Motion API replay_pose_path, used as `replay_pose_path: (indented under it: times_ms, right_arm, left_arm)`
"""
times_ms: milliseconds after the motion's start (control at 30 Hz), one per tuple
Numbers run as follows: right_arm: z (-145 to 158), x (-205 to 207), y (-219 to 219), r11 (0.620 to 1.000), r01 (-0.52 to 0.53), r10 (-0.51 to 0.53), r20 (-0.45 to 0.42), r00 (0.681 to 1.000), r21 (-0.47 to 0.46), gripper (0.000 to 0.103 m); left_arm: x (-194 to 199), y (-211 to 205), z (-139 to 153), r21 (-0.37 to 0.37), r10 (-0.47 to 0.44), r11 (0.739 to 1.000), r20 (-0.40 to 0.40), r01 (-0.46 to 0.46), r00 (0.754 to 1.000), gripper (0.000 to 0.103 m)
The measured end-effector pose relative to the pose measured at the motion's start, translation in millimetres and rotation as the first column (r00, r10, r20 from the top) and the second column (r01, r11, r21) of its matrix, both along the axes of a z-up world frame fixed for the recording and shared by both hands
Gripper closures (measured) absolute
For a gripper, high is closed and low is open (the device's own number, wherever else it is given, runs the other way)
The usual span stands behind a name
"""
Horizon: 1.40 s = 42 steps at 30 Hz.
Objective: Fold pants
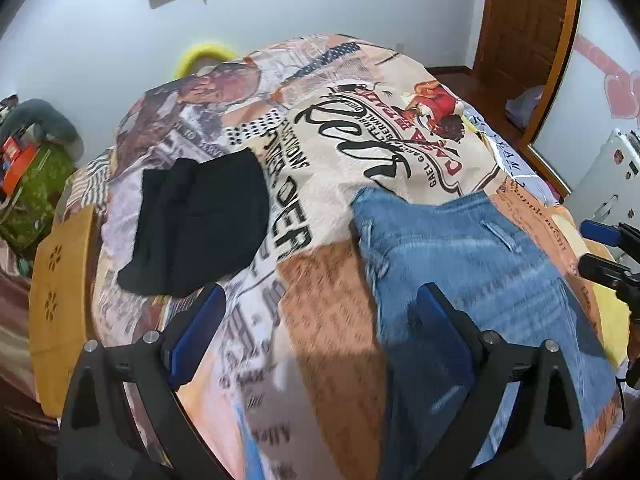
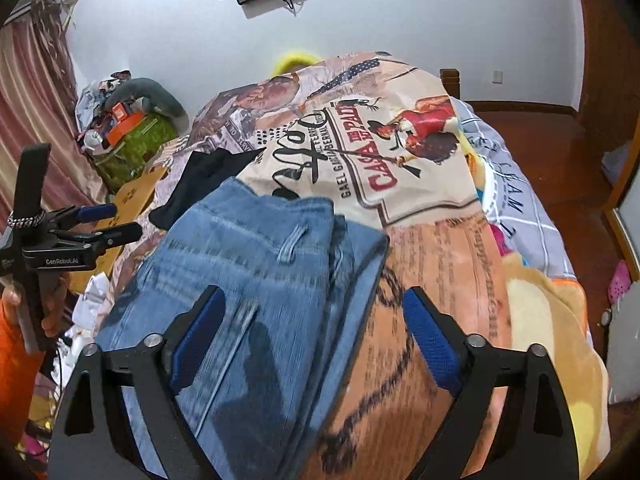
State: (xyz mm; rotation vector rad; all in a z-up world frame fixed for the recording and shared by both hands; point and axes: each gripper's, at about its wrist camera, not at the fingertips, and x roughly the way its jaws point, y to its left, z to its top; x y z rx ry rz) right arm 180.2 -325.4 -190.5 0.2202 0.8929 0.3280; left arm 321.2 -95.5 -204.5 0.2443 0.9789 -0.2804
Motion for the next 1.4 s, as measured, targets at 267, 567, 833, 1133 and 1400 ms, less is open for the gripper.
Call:
replay_pose_path:
  times_ms: [267,567,833,1133,1400]
  right_arm:
    - [-31,50,4,0.997,-0.040,0.047,-0.114,0.992,0.063,0.047]
    - [-56,57,7,0.986,-0.076,0.101,-0.174,0.980,0.148,0.054]
    - [-44,50,16,0.993,-0.102,0.108,-0.101,0.989,0.067,0.073]
    - [-16,43,8,0.996,-0.079,0.078,0.029,0.997,0.032,0.078]
    - [-55,52,6,0.999,-0.038,0.040,-0.072,0.997,0.021,0.076]
  left_arm:
    - [32,-24,-32,-0.015,-0.048,0.999,-0.078,0.047,0.996,0.006]
    - [41,-34,-49,-0.061,-0.075,0.996,-0.111,0.068,0.991,0.005]
    - [27,-57,-38,-0.045,-0.146,0.989,-0.086,0.142,0.986,0.057]
    - [31,-77,-23,0.012,-0.190,0.981,-0.047,0.191,0.981,0.083]
    - [61,-80,-59,-0.019,-0.141,0.990,-0.138,0.140,0.980,0.083]
